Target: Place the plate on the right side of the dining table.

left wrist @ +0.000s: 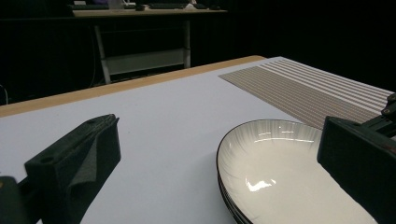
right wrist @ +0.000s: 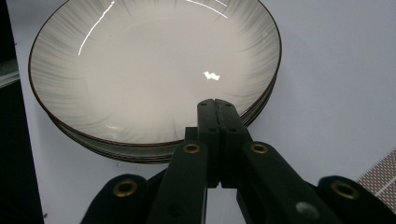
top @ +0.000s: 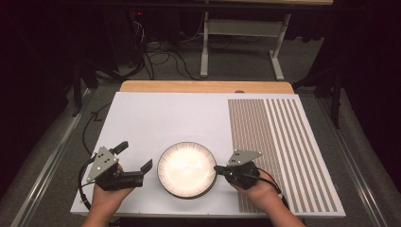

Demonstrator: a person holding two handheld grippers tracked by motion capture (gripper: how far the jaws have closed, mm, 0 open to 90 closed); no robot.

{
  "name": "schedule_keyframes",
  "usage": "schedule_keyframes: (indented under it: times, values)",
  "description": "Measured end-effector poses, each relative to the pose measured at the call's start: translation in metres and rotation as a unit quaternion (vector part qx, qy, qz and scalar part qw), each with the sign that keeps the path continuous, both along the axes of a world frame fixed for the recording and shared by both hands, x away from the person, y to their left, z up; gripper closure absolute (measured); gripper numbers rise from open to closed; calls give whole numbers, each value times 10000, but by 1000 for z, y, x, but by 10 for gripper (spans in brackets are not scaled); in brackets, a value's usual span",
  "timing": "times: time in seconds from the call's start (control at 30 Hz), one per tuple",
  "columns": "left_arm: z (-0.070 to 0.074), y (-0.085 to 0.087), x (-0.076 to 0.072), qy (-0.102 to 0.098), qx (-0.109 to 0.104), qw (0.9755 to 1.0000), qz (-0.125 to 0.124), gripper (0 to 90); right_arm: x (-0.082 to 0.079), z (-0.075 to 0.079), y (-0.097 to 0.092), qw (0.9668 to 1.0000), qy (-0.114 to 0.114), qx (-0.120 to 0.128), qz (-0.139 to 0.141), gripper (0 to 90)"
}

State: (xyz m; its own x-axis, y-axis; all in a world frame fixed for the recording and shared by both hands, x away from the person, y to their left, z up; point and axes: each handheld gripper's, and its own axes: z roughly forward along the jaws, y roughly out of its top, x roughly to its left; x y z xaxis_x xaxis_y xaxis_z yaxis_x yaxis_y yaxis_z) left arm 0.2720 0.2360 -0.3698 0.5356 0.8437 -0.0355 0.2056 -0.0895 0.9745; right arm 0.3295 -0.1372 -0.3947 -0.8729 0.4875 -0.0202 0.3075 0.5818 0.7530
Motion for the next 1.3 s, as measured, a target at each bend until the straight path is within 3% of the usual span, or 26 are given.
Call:
schedule_keyframes:
  times: [0.83, 1.3]
  values:
    - [1, 2, -1, 6, -61, 10000, 32, 2, -2, -7, 21, 9998, 85, -84, 129, 900]
    - [1, 0, 0, 29, -70, 10000, 14, 2, 0, -6, 21, 9998, 108, -4, 154, 900]
